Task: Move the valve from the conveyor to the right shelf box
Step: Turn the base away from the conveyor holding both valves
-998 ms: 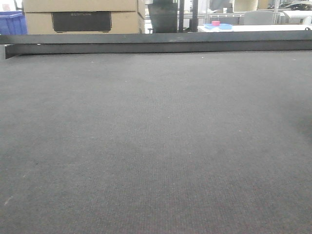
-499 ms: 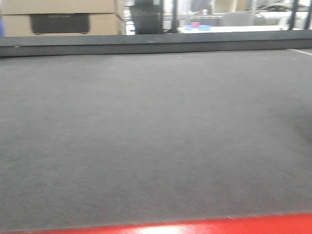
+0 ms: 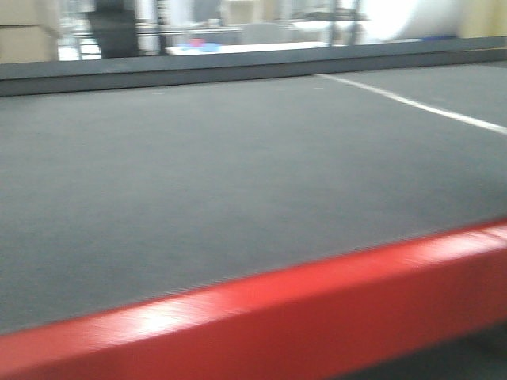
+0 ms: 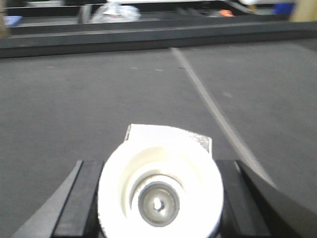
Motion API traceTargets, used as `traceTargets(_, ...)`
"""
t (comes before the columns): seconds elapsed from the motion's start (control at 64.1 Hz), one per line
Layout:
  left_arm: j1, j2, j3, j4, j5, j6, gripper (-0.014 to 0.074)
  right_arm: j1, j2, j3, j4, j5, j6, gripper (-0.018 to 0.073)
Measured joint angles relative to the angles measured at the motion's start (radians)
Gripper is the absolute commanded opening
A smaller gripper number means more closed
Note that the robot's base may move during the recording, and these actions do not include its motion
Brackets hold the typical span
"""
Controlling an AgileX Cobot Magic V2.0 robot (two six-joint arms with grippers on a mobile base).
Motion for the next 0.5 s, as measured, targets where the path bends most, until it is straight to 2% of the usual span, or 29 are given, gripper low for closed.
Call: traceTargets(0.499,0.0,0.0,0.0,0.0,0.0,0.0,-0.0111,0.0,0.0,0.0,0.0,0.0,0.0,-0.0162)
